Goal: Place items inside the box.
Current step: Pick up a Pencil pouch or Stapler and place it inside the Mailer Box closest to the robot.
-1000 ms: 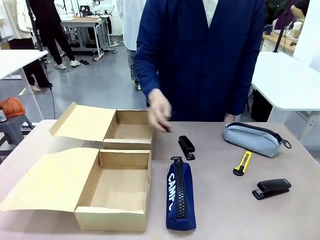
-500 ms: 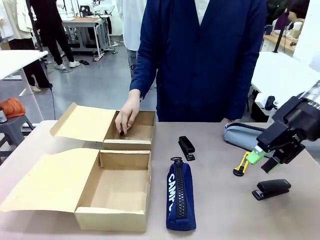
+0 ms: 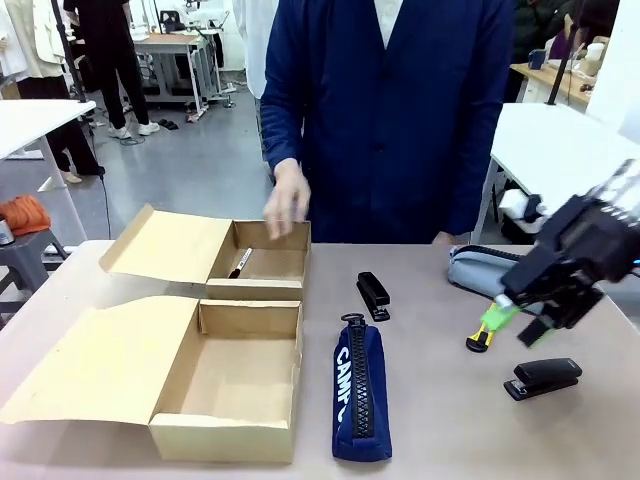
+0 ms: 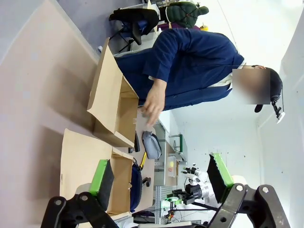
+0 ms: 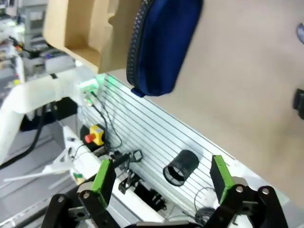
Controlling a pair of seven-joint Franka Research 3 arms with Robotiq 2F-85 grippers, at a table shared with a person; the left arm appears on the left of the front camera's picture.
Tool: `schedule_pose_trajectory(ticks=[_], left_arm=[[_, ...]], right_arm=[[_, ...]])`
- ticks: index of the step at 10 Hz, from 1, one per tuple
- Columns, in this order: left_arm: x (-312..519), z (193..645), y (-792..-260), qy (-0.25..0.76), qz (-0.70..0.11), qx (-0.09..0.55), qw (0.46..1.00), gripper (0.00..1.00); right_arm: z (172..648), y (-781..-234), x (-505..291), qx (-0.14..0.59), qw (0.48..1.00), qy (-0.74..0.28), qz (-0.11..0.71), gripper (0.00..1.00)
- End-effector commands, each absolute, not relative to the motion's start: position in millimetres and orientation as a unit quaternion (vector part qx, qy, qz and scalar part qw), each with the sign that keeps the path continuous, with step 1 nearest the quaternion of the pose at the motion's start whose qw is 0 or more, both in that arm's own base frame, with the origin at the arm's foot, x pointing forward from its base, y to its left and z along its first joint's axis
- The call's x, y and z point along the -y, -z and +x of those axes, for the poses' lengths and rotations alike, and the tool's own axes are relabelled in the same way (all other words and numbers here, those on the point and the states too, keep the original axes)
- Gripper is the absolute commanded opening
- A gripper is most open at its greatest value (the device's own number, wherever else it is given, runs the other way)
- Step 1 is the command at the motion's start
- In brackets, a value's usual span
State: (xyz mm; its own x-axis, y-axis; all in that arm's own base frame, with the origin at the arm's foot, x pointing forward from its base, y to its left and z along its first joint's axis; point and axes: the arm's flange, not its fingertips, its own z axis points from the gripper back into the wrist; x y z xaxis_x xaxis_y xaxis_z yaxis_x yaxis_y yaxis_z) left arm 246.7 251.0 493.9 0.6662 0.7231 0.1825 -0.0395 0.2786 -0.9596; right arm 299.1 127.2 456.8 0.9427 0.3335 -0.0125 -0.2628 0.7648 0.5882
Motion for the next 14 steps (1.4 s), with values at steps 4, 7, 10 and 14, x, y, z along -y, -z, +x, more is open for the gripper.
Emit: schedule_pose_trajectory(ticks=[4,7,10,14], left_arm=[[-251,246,-495,-0.250,-0.545,0.326,0.731,1.00],[-251,246,-495,-0.250,-0.545,0.326,0.731,1.00],[-251,246,-495,-0.250,-0.545,0.326,0.731,1.00],[-251,246,-495,-0.250,-0.545,0.326,0.731,1.00]], right_arm=[[314,-414,-289,-0.063,0.981,-0.118,0.139,1.00],[315,-381,-325,-0.014,0.995,-0.077,0.068,1.00],[322,-350,-333,-0.024,0.995,-0.074,0.069,1.00],[325,-327,-334,-0.024,0.997,-0.071,0.033,1.00]])
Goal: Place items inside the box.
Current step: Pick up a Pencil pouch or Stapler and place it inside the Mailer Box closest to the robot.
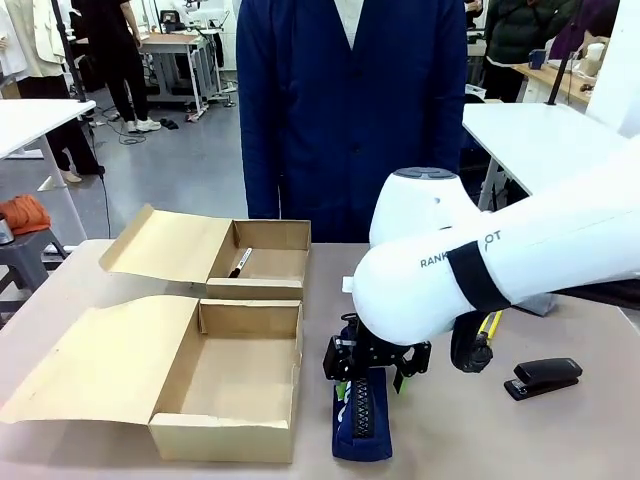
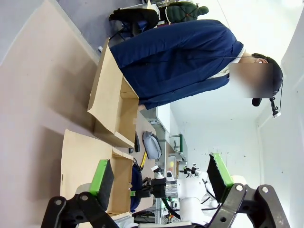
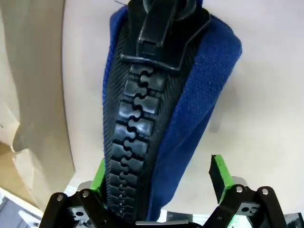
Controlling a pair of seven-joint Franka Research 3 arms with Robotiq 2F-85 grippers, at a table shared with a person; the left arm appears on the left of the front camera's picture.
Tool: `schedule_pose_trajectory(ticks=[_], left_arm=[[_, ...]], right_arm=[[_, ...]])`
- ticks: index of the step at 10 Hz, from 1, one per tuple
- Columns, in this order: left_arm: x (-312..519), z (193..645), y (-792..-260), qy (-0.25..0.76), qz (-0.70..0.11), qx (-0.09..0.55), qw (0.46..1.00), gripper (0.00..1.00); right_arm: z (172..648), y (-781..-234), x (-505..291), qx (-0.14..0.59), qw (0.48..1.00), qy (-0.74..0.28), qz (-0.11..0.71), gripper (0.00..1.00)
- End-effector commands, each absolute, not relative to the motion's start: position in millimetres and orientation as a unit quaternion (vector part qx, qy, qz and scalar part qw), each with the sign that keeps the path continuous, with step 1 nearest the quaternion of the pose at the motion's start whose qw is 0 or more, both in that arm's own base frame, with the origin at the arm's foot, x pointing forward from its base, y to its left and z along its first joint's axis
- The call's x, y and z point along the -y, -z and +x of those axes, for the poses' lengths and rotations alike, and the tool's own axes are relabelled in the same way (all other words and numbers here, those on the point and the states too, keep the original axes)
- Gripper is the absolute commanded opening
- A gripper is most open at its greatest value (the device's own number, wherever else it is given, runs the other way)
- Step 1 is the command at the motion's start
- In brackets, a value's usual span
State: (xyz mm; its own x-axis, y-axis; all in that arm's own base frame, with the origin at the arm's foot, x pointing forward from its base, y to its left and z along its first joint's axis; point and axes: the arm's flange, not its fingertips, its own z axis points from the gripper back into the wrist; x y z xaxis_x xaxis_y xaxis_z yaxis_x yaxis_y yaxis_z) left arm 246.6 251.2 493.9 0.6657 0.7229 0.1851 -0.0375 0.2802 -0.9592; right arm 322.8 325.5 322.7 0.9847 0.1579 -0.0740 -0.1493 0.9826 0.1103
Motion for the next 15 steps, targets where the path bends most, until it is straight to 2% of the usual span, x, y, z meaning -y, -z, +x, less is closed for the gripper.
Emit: schedule_pose_trajectory(ticks=[1,2,3,4,5,9,12,13,14,15], left_arm=[[-251,246,-495,-0.250,-0.545,0.326,0.731,1.00],[-251,246,-495,-0.250,-0.545,0.326,0.731,1.00],[-251,246,-495,-0.250,-0.545,0.326,0.731,1.00],[-251,246,-495,-0.250,-0.545,0.326,0.731,1.00],[-251,246,-495,-0.250,-0.545,0.326,0.731,1.00],[-251,246,-495,-0.250,-0.545,0.326,0.731,1.00],[-251,246,-495,-0.250,-0.545,0.326,0.731,1.00],[-251,246,-495,-0.250,-0.545,0.326,0.731,1.00],[-251,246,-495,-0.250,-0.545,0.326,0.731,1.00],[-251,246,-495,-0.250,-0.545,0.326,0.731,1.00]], right_arm=[[325,-329,-332,-0.020,0.996,-0.084,0.016,0.40],[325,-329,-333,-0.021,0.996,-0.084,0.018,0.40],[324,-328,-333,-0.022,0.996,-0.087,0.018,0.00],[323,-329,-333,-0.018,0.996,-0.091,0.016,0.38],[323,-329,-333,-0.017,0.995,-0.093,0.016,0.00],[321,-334,-334,-0.018,0.994,-0.106,0.011,0.00],[310,-367,-329,-0.021,0.990,-0.137,-0.001,0.00],[298,-394,-322,-0.049,0.987,-0.150,-0.008,0.00],[280,-420,-312,-0.121,0.980,-0.158,-0.018,0.00],[257,-444,-299,-0.149,0.975,-0.163,-0.020,0.00]])
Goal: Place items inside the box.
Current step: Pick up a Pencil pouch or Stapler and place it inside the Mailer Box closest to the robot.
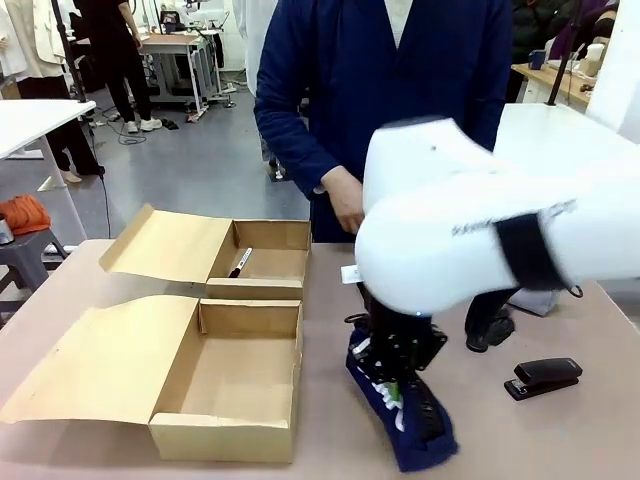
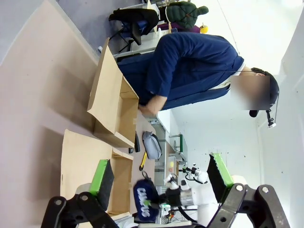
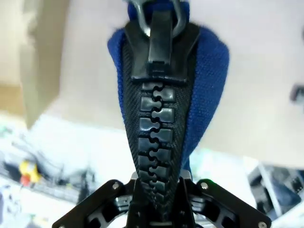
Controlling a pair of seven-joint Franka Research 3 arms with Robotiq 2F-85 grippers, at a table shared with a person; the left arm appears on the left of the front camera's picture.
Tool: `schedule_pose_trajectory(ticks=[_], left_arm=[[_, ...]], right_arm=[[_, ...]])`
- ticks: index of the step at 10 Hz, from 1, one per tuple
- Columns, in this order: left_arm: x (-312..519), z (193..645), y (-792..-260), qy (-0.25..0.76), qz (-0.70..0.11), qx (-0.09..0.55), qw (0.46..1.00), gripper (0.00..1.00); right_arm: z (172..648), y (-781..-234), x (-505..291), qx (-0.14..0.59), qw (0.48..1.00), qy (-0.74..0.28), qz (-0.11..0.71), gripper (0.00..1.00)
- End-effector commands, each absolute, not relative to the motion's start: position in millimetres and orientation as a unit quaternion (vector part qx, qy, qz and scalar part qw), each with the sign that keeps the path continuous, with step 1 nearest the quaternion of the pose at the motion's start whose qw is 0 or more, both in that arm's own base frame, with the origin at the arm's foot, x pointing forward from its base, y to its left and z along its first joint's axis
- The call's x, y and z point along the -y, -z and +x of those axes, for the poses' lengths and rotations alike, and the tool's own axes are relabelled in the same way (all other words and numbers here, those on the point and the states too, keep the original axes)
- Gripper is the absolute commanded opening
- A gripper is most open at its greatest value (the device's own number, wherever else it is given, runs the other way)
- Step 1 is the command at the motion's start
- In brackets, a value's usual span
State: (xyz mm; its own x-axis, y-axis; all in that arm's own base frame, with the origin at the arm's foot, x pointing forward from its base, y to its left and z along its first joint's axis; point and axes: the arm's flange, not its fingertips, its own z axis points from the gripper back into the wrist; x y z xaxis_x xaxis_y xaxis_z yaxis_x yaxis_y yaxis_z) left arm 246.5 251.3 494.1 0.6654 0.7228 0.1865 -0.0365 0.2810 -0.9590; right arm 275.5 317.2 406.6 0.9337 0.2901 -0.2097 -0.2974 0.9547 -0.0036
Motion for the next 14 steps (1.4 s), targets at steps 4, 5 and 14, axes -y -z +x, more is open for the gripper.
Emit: schedule_pose_trajectory(ticks=[4,5,14], left_arm=[[-251,246,-495,-0.250,-0.545,0.326,0.731,1.00],[-251,246,-495,-0.250,-0.545,0.326,0.731,1.00],[-251,246,-495,-0.250,-0.545,0.326,0.731,1.00]], right_arm=[[172,-515,-193,-0.061,0.979,-0.174,0.087,0.00],[169,-518,-166,-0.051,0.983,-0.125,0.127,0.00],[222,-523,-199,-0.004,0.967,-0.055,0.250,0.06]])
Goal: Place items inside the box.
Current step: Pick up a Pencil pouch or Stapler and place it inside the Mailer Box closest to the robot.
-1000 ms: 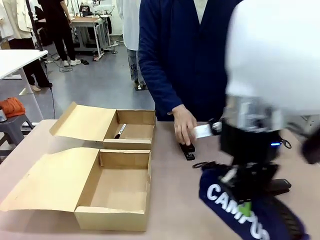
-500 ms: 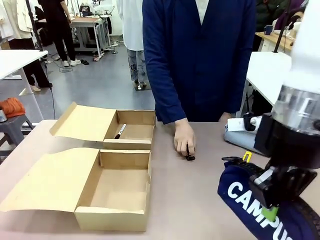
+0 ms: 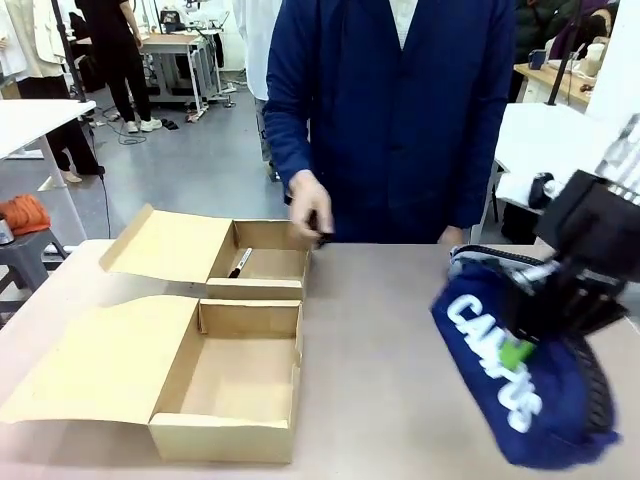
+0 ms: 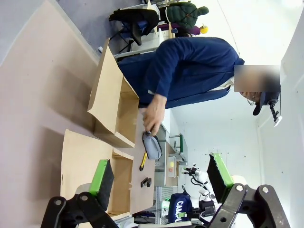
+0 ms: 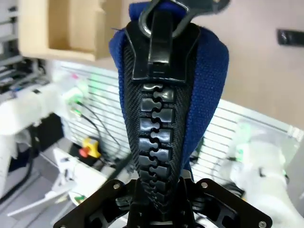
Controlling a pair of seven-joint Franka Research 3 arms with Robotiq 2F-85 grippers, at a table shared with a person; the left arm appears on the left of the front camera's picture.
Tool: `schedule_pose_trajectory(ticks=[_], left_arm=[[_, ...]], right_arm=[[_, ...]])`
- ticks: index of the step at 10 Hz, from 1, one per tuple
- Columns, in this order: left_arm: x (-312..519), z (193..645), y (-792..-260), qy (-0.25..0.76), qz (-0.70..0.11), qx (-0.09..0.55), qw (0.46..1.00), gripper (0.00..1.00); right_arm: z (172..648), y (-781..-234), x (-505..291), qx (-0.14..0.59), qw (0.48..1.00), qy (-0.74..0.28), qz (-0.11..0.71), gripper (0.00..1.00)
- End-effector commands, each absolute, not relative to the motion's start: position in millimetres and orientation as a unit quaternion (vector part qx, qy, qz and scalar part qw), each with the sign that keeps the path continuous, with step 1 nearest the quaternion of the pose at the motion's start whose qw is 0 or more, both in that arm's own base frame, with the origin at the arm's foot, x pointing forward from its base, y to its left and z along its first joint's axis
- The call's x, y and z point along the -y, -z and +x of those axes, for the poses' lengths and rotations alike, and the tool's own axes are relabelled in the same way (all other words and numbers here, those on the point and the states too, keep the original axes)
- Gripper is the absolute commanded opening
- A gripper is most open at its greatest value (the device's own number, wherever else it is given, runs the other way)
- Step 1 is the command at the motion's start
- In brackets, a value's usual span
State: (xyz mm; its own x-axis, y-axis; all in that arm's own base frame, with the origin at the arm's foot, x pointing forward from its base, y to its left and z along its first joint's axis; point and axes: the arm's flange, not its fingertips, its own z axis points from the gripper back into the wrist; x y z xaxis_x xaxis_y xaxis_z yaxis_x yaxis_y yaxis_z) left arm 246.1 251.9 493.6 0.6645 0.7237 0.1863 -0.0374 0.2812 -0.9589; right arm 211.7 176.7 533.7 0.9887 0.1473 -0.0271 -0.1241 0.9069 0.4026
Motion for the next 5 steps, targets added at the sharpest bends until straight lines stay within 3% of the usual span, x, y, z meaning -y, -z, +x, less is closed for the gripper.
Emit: schedule_pose_trajectory(ticks=[1,5], left_arm=[[-251,246,-495,-0.250,-0.545,0.326,0.731,1.00],[-251,246,-495,-0.250,-0.545,0.326,0.731,1.00]], right_arm=[[239,-520,-223,-0.002,0.962,-0.035,0.270,0.06],[291,-498,-340,0.040,0.955,-0.006,0.294,0.06]])
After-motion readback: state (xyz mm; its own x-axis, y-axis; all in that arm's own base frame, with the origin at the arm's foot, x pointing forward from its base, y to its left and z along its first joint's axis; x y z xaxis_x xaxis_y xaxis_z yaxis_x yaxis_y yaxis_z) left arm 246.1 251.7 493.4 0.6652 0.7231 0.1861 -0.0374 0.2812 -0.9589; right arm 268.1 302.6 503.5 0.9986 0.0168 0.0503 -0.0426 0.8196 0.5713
